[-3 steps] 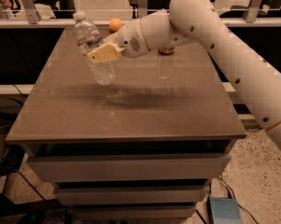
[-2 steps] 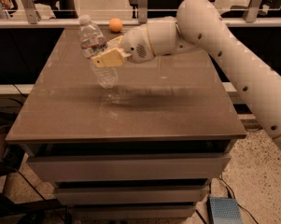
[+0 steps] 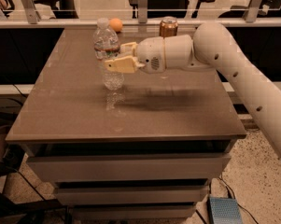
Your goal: Place water bottle upright
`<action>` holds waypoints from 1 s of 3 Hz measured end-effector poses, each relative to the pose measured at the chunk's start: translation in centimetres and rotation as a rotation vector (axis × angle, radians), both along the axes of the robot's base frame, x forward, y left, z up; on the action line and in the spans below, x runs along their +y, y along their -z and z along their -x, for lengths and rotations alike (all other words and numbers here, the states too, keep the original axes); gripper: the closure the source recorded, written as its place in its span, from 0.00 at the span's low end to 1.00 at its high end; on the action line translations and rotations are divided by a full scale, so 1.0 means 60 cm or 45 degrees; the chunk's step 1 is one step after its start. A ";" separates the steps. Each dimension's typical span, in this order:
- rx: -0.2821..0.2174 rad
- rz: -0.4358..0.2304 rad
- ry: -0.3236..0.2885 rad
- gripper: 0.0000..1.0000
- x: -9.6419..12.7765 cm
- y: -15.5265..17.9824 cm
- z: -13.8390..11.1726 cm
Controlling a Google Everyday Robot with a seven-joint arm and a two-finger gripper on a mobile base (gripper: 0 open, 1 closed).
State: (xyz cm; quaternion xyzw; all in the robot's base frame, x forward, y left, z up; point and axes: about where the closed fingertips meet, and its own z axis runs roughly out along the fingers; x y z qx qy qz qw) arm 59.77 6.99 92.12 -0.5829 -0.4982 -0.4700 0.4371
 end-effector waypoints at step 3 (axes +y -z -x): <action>0.052 -0.001 -0.007 1.00 -0.004 0.022 -0.003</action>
Offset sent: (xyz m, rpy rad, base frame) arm 0.0060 -0.0104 -0.0203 -0.0071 0.0498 -0.0027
